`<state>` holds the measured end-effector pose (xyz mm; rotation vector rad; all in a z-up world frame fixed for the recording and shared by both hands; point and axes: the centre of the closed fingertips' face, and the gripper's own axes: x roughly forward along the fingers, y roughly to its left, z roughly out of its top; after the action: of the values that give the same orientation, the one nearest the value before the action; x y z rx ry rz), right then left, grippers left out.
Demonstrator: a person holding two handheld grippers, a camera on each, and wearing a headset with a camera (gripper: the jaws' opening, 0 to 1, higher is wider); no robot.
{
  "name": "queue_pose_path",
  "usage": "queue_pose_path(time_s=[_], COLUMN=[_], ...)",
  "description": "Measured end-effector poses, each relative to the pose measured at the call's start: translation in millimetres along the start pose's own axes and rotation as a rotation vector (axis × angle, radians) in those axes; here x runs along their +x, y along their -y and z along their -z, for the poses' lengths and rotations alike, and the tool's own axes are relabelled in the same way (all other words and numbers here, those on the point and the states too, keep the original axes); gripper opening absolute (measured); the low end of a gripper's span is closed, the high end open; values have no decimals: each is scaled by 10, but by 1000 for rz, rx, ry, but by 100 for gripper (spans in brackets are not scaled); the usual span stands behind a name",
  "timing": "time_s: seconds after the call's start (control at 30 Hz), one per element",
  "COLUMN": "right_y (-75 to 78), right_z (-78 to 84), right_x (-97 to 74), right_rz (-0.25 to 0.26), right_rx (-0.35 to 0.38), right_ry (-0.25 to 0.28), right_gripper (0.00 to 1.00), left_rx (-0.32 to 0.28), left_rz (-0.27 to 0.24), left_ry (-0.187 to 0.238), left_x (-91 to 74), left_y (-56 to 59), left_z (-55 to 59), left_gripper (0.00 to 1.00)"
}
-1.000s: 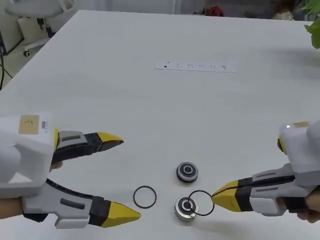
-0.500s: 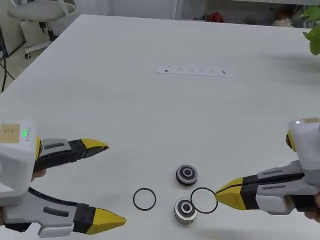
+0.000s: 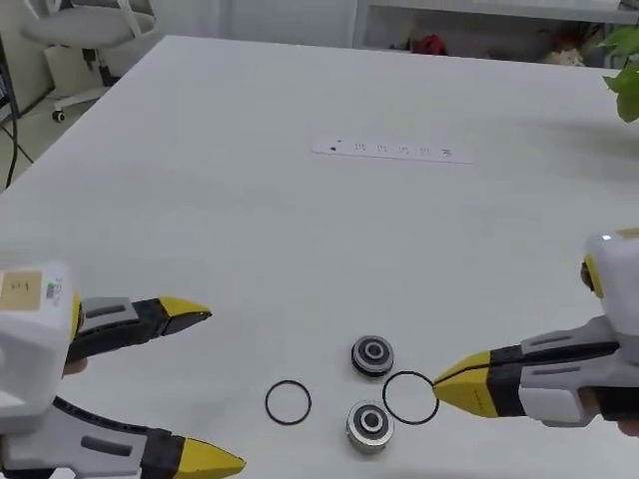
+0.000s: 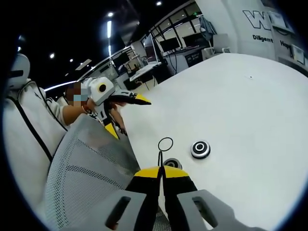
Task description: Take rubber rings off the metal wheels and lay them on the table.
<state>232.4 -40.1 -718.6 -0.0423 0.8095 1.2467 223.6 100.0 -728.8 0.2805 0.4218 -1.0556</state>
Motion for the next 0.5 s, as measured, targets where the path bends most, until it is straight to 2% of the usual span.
queue_pose_path(time_s=[0.5], right_y=[-72], right_z=[-116], right_x=[-73], right_rz=[-7], right_rx=[-24], right_ry=[4], right_gripper=[0], left_rx=[-17], left_rz=[-7], left_ry=[3], left_x=[-29], left_y=[33], left_z=[38], left_gripper=[82])
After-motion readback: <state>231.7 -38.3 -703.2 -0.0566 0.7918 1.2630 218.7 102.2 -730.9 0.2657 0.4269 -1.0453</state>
